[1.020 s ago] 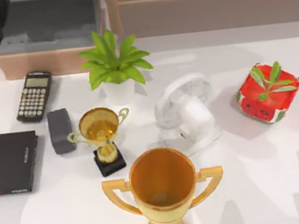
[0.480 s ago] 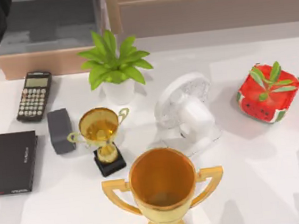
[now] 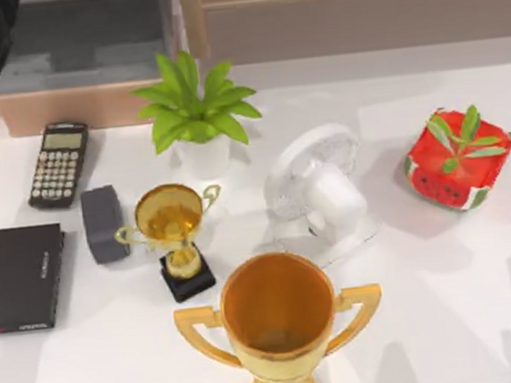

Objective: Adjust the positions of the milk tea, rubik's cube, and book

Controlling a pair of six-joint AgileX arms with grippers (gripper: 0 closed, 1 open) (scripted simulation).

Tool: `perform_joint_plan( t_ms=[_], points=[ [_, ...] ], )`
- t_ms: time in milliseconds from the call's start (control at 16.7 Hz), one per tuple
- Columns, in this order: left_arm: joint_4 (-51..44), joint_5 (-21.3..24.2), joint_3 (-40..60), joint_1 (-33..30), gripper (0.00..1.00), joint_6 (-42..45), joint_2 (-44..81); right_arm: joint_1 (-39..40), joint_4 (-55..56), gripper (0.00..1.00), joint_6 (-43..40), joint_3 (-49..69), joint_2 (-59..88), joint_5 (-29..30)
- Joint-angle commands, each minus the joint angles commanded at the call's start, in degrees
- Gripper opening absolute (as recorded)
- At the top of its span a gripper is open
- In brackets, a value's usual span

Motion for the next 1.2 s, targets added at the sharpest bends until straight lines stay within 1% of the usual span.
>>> perform_joint_plan(
  t_ms=[300, 360, 1200],
  points=[
    [0.00, 0.00, 0.00, 0.00, 0.02, 0.00, 0.00, 0.00, 0.00, 1.00, 0.00, 0.00, 0.00, 0.00],
    [0.00, 0.00, 0.00, 0.00, 0.00, 0.00, 0.00, 0.00, 0.00, 1.00, 0.00, 0.00, 0.00, 0.00],
    [-0.89, -0.17, -1.18, -0.20, 0.00, 0.09, -2.15, 0.00, 0.00, 1.00, 0.00, 0.00, 0.00, 0.00]
  ],
)
